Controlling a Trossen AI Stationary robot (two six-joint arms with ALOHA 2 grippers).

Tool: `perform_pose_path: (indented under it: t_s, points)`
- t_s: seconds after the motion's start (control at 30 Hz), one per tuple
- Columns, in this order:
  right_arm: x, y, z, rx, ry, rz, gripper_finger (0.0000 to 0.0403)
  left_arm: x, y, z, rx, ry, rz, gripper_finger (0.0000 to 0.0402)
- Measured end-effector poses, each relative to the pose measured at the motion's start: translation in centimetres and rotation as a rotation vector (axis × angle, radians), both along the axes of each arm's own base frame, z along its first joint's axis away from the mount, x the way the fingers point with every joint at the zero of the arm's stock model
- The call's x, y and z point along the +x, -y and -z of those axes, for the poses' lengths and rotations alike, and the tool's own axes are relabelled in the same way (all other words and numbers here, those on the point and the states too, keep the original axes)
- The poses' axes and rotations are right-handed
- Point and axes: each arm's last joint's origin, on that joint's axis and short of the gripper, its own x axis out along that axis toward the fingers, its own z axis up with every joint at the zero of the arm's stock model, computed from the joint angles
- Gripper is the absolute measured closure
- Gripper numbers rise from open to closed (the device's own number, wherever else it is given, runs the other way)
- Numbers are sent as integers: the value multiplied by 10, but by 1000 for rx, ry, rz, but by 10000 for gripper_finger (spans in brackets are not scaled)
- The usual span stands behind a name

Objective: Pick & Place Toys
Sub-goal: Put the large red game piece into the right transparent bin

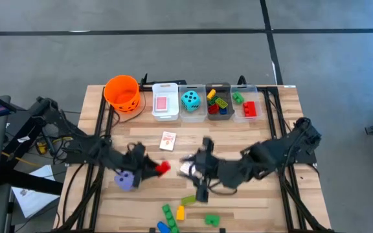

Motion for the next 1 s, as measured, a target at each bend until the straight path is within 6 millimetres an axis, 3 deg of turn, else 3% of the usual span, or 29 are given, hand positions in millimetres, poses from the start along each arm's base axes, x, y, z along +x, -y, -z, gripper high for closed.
perform_pose_path:
  t_s: [0.2, 0.3, 0.43, 0.63, 0.83, 1.0]
  points:
    - [5, 39, -25, -214, 6, 73, 221, -2, -30, -33, -109, 207, -82, 233]
    - [12, 57, -29, -243, -9, 0, 221, -7, -42, -47, -154, 294, -63, 233]
    - [20, 77, -31, -165, -6, -180, 221, -10, -54, -56, -231, 335, 99, 234]
    - [28, 109, -30, -5, -24, -277, 221, -11, -61, -62, -368, 323, 347, 232]
    - [33, 133, -31, 45, -9, -272, 209, -8, -70, -71, -369, 440, 315, 231]
    - [34, 143, -31, 82, -10, -337, 169, 3, -75, -67, -421, 438, 284, 232]
